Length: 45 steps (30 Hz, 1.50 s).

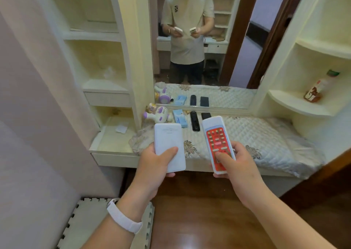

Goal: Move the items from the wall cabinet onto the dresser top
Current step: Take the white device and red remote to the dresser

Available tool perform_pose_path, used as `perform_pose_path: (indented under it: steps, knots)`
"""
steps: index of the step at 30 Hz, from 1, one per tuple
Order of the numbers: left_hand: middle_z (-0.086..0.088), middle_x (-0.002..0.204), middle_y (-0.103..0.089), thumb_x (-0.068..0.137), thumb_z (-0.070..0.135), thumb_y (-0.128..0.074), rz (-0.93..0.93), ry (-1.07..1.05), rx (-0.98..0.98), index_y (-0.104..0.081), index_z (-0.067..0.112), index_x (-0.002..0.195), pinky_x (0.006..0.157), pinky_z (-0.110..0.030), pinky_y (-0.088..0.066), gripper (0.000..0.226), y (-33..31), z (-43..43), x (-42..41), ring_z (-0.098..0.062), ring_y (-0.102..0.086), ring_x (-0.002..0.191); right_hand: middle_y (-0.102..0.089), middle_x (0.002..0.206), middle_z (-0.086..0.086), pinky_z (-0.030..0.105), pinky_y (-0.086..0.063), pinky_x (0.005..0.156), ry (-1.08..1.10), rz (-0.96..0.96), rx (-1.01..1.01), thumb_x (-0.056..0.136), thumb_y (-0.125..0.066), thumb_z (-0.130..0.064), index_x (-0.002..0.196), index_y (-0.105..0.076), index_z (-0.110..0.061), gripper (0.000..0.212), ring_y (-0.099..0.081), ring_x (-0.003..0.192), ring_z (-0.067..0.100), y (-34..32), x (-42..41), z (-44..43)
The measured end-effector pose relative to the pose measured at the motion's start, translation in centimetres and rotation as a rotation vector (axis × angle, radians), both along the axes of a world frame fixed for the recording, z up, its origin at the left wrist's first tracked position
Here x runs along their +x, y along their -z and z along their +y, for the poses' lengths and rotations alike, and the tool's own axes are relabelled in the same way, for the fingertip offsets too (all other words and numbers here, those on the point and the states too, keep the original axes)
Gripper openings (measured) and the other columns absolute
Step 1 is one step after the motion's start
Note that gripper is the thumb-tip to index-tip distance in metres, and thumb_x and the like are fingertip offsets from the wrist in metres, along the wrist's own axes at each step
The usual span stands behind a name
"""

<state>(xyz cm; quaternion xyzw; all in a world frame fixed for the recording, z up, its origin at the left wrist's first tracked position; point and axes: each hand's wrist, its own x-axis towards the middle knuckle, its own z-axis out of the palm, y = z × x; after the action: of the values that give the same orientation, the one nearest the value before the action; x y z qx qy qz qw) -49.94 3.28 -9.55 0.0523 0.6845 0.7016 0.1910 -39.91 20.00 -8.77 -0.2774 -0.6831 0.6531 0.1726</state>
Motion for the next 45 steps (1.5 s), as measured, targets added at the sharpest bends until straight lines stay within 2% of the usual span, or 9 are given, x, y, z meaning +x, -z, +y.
perform_pose_path:
  steps: [3, 7, 10, 14, 16, 20, 24, 35, 45]
  knots:
    - [-0.002, 0.1, -0.072, 0.09, 0.02, -0.066, -0.033, 0.067, -0.002, -0.063, 0.022, 0.112, 0.047, -0.025, -0.051, 0.023, 1.1, 2.4, -2.3, -0.021, -0.07, 0.087, -0.069, 0.097, 0.006, 0.044, -0.059, 0.074, 0.11, -0.03, 0.049, 0.09, -0.062, -0.014, 0.104, -0.058, -0.023, 0.017, -0.069, 0.085, 0.023, 0.9, -0.6, 1.8]
    - [-0.006, 0.098, -0.071, 0.089, 0.019, -0.066, -0.041, 0.176, -0.03, -0.064, 0.021, 0.11, 0.045, -0.027, -0.049, 0.02, 2.0, 6.2, -4.1, -0.023, -0.069, 0.084, -0.069, 0.095, 0.0, 0.035, -0.057, 0.072, 0.236, -0.038, 0.036, 0.09, -0.063, -0.016, 0.107, -0.058, -0.023, 0.019, -0.069, 0.085, 0.018, 1.9, -1.2, 5.0]
    - [-0.004, 0.098, -0.072, 0.089, 0.02, -0.066, -0.035, 0.221, -0.055, -0.065, 0.022, 0.108, 0.052, -0.034, -0.055, 0.019, 2.7, 9.5, -5.1, -0.022, -0.069, 0.085, -0.069, 0.097, 0.004, 0.04, -0.059, 0.073, 0.296, -0.051, 0.003, 0.089, -0.063, -0.017, 0.108, -0.059, -0.02, 0.019, -0.068, 0.087, 0.021, 3.2, -1.7, 7.9]
    - [0.001, 0.098, -0.072, 0.089, 0.017, -0.066, -0.018, 0.247, -0.063, -0.066, 0.022, 0.107, 0.049, -0.016, -0.047, 0.018, 3.4, 14.5, -6.5, -0.016, -0.067, 0.087, -0.069, 0.094, 0.006, 0.039, -0.056, 0.072, 0.347, -0.036, -0.023, 0.089, -0.065, -0.016, 0.101, -0.059, -0.021, 0.014, -0.067, 0.082, 0.019, 5.1, -3.1, 12.2]
    - [0.002, 0.099, -0.072, 0.088, 0.016, -0.067, -0.025, 0.23, -0.076, -0.067, 0.02, 0.107, 0.053, -0.017, -0.049, 0.019, 4.1, 17.2, -7.4, -0.017, -0.068, 0.089, -0.069, 0.095, 0.005, 0.035, -0.055, 0.071, 0.346, -0.037, -0.041, 0.089, -0.065, -0.017, 0.101, -0.058, -0.021, 0.015, -0.067, 0.082, 0.019, 5.9, -4.2, 14.9]
    - [-0.001, 0.1, -0.073, 0.088, 0.015, -0.067, -0.036, 0.192, -0.146, -0.068, 0.016, 0.109, 0.065, -0.029, -0.053, 0.021, 5.3, 23.2, -9.4, -0.019, -0.069, 0.09, -0.069, 0.099, 0.005, 0.042, -0.058, 0.076, 0.333, -0.021, -0.098, 0.089, -0.065, -0.017, 0.101, -0.055, -0.026, 0.018, -0.068, 0.089, 0.023, 7.2, -6.4, 21.2]
    - [-0.001, 0.098, -0.073, 0.088, 0.015, -0.067, -0.018, 0.154, -0.251, -0.068, 0.018, 0.103, 0.066, -0.03, -0.052, 0.015, 6.5, 29.0, -11.0, -0.019, -0.069, 0.088, -0.068, 0.097, 0.005, 0.032, -0.056, 0.06, 0.311, -0.03, -0.18, 0.09, -0.063, -0.015, 0.1, -0.054, -0.027, 0.018, -0.069, 0.083, 0.022, 7.7, -8.1, 28.0]
    - [-0.005, 0.104, -0.068, 0.089, 0.015, -0.064, -0.031, 0.002, -0.368, -0.062, 0.015, 0.114, 0.063, -0.031, -0.051, 0.025, 10.6, 39.2, -14.3, -0.021, -0.065, 0.091, -0.068, 0.097, 0.006, 0.021, -0.049, 0.046, 0.136, -0.206, -0.226, 0.091, -0.063, -0.014, 0.109, -0.053, -0.02, 0.021, -0.07, 0.075, 0.02, 12.4, -12.4, 39.5]
    - [-0.004, 0.108, -0.061, 0.09, 0.013, -0.062, -0.212, 0.018, -0.43, -0.05, 0.017, 0.117, 0.061, -0.028, -0.05, 0.03, 16.3, 44.1, -20.3, -0.018, -0.06, 0.093, -0.064, 0.098, 0.002, 0.027, -0.053, 0.057, 0.073, -0.406, -0.255, 0.091, -0.063, -0.017, 0.113, -0.049, -0.017, 0.025, -0.068, 0.083, 0.02, 19.0, -19.0, 43.4]
